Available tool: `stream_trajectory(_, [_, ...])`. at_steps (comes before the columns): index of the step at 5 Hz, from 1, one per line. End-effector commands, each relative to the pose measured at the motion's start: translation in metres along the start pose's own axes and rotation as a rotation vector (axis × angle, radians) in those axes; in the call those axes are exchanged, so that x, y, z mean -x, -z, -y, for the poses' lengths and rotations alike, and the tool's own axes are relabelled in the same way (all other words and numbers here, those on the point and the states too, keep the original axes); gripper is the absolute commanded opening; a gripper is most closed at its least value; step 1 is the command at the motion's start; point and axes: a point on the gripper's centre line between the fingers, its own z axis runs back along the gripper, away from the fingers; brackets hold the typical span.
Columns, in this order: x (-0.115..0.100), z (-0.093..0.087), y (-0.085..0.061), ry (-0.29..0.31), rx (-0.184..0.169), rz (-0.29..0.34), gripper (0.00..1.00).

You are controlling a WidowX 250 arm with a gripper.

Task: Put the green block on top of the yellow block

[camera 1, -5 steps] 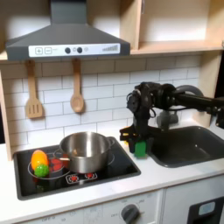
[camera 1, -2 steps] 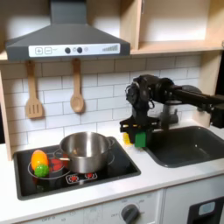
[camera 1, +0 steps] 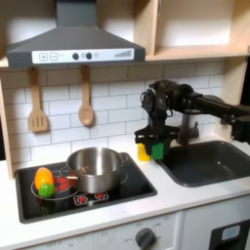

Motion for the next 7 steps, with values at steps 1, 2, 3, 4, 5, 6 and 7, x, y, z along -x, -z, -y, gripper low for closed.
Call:
stream_trajectory(1, [-0.017,-0.006,0.005,-0.024,0.0,0.018,0.0])
stream_trajectory(2, [-0.023,-0.007,0.007,-0.025,-0.007,0.018,0.0])
stream_trajectory(3, [-0.028,-0.008,0.008,-0.039,-0.004,0.032,0.0])
stream_trajectory(4, [-0.033,-0.008,0.004,-0.038,-0.004,0.048,0.0])
stream_trajectory(5, [-0.035,-0.007,0.003,-0.038,-0.002,0.059,0.0])
stream_trajectory(6, [-0.037,-0.005,0.004,-0.03,0.001,0.061,0.0])
stream_trajectory(7, [-0.042,0.002,0.008,-0.014,0.004,0.059,0.0])
